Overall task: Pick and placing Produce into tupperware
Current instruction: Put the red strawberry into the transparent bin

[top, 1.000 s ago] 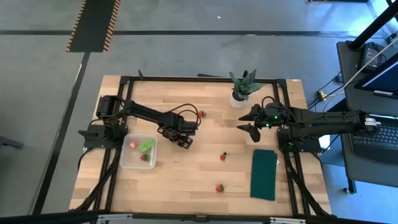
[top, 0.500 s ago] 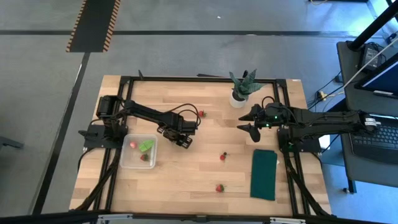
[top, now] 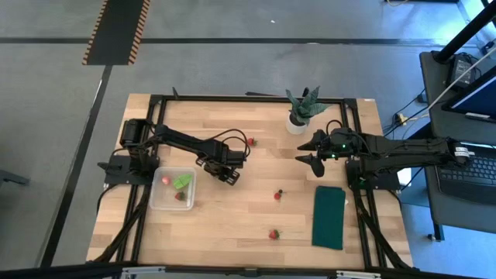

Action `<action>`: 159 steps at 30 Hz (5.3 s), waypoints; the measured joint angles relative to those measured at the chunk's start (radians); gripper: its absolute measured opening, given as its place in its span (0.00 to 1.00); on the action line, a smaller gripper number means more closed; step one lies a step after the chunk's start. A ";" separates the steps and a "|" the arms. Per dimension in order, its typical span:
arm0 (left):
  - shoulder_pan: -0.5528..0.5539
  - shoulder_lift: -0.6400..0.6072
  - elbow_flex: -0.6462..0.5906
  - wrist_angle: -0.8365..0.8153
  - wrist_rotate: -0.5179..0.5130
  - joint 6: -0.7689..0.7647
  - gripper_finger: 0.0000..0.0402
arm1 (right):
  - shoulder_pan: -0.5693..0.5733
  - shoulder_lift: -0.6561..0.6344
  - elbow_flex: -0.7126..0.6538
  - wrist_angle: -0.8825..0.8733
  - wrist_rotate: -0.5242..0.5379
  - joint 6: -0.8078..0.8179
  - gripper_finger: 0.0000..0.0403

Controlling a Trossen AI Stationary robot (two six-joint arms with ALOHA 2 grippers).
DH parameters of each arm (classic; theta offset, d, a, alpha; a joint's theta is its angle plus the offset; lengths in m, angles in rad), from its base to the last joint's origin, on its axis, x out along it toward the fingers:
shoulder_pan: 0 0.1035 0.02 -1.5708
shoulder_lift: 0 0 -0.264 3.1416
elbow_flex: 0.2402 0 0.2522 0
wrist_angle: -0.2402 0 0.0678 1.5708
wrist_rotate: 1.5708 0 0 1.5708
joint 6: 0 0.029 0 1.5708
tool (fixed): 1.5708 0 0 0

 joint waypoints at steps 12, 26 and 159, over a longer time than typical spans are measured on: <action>-0.001 -0.132 0.044 -0.054 -0.040 0.087 0.35 | 0.000 0.000 0.000 -0.002 0.000 0.001 0.58; -0.050 -0.552 0.121 -0.428 0.008 -0.007 0.35 | 0.000 0.000 -0.001 -0.002 0.000 -0.024 0.58; -0.256 -0.671 -0.006 0.043 -0.362 0.394 0.58 | 0.448 0.644 0.859 -0.482 -0.181 -0.389 0.58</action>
